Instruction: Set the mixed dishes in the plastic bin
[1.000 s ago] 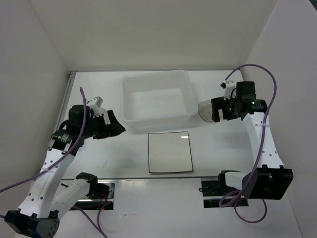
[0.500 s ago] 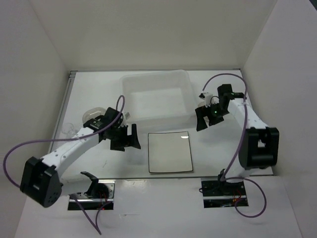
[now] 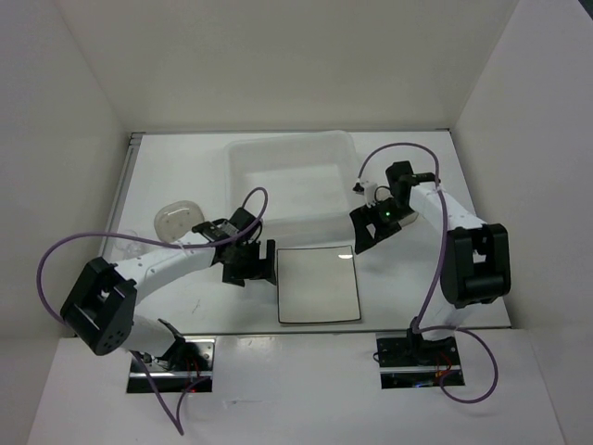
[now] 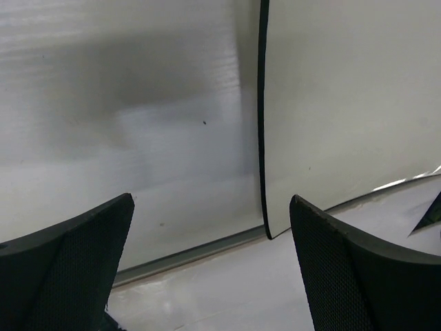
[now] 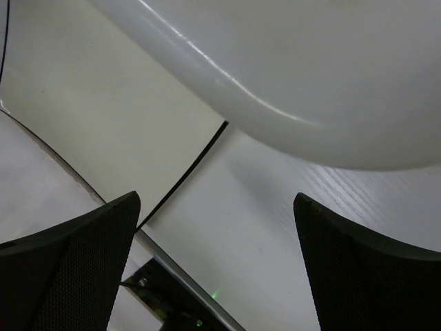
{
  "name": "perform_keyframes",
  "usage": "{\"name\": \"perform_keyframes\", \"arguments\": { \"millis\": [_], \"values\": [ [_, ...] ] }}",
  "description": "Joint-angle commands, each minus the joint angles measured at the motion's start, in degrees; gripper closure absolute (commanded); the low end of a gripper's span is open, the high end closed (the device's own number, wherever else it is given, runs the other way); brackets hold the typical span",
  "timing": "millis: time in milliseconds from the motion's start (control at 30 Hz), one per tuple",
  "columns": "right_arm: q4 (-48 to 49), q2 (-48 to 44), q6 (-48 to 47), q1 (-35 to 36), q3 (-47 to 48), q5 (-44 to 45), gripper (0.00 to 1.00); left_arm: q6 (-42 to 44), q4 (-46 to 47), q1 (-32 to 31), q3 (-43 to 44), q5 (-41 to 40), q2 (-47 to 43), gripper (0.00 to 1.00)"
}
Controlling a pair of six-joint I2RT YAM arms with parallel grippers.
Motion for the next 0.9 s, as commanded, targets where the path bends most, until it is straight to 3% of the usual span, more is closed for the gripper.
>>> {"name": "perform_keyframes", "arguments": {
  "millis": [0,333,533,867],
  "values": [
    [0.7,-5.6,1.4,-0.1,0.4,-0.4,0.04,-3.9,4.1,1.6,-0.2,-4.1,-0.1,0.0],
    [4.0,-5.5,6.1,0.4,0.3,4.8,0.08,1.9,4.1,5.1,11.6,-6.2,15.6,0.0],
    [7.3,-4.9,7.3,1.9,2.0,6.3,0.08,3.9,2.9,7.9,16.7,-6.7,19.0,0.0],
    [14.4,8.0,13.8,1.9,15.3,6.8,0.08,6.9,0.8,11.0,25.6,-7.2,24.7,0.0]
  ]
}}
